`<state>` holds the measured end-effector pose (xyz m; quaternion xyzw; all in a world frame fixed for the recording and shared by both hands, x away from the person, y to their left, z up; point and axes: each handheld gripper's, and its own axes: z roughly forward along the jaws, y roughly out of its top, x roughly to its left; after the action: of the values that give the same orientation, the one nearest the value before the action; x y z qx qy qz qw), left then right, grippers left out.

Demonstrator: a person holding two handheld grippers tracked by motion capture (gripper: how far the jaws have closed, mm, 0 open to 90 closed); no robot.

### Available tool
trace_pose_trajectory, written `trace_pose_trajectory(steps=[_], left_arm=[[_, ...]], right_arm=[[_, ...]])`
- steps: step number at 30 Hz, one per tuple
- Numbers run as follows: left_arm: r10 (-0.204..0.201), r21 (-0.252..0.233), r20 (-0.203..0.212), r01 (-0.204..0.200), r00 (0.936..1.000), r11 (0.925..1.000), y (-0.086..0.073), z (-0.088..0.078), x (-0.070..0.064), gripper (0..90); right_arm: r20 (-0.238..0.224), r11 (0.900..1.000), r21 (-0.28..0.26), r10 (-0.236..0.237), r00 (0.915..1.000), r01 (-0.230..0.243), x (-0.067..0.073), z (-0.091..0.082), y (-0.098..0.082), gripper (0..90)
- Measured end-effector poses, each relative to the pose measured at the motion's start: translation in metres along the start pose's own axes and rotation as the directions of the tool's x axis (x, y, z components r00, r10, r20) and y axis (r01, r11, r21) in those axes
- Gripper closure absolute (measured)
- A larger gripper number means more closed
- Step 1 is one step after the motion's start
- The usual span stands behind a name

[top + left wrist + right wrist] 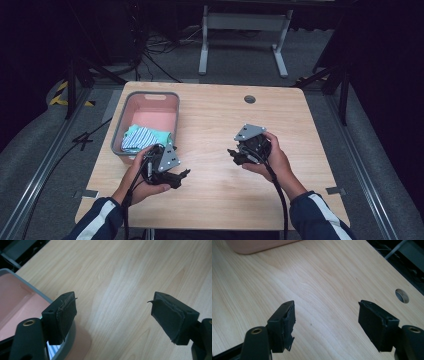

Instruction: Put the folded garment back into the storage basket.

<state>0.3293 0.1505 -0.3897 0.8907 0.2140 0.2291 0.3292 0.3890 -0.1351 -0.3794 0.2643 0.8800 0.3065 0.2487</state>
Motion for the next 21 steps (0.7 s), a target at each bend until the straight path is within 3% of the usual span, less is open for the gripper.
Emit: trace_pose_trajectory(steps=[12, 21], left_arm=[[0.047, 0.039, 0.021, -0.048, 0.9987, 0.9981, -0.008, 0.015, -0.013, 20.9], [0.044, 0.064, 0.033, -0.046, 0.9985, 0.9969, -0.019, 0.031, -0.022, 20.2]], right_arm=[[0.015, 1.000, 0.007, 0.001, 0.9999, -0.001, 0.000, -0.011, -0.034, 30.3], [0.028, 1.000, 0.008, 0.014, 0.9995, -0.014, -0.002, -0.014, -0.063, 30.0]])
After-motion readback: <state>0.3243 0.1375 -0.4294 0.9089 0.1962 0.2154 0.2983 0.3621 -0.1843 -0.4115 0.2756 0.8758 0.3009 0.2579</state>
